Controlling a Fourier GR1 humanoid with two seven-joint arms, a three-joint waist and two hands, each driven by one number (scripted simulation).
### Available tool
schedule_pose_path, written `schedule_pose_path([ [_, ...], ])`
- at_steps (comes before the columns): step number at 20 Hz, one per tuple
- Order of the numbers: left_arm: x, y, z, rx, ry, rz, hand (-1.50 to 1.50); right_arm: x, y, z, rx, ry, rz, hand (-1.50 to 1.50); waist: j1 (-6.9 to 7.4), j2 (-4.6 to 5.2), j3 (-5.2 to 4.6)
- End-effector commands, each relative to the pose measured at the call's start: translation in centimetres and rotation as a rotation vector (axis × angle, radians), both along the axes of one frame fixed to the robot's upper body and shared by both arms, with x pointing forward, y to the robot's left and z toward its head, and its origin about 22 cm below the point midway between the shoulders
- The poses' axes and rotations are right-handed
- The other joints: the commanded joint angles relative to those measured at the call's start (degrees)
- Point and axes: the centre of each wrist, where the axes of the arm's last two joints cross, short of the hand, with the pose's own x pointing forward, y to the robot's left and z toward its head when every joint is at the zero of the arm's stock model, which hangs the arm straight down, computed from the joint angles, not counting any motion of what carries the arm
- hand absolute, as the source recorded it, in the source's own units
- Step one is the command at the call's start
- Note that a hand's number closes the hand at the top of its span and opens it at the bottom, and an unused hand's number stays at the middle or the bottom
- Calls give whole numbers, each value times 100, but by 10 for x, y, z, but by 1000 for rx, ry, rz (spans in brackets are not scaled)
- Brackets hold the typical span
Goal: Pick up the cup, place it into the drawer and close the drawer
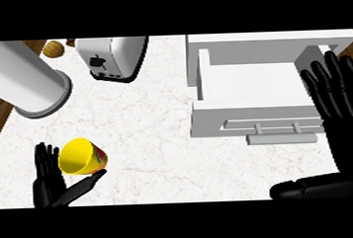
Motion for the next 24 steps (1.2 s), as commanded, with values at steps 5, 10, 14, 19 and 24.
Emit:
schedule_pose_path([
  [5,16,-13,-11,-15,-30,-25,-150,-5,7,0,2,-5,9,-150,-8,0,0],
  [10,6,-6,-13,-43,-40,-25,-150,8,-3,-9,9,8,-10,-150,6,0,2],
  [14,8,0,-25,-86,-53,-34,-150,0,12,1,-14,8,0,-150,3,0,0],
  [19,13,4,-32,-133,-63,-76,-150,5,-24,-8,0,9,-14,-150,-6,3,1],
  [24,16,8,-41,-205,-138,-132,-150,14,2,1,-11,23,20,-150,-2,7,-3],
])
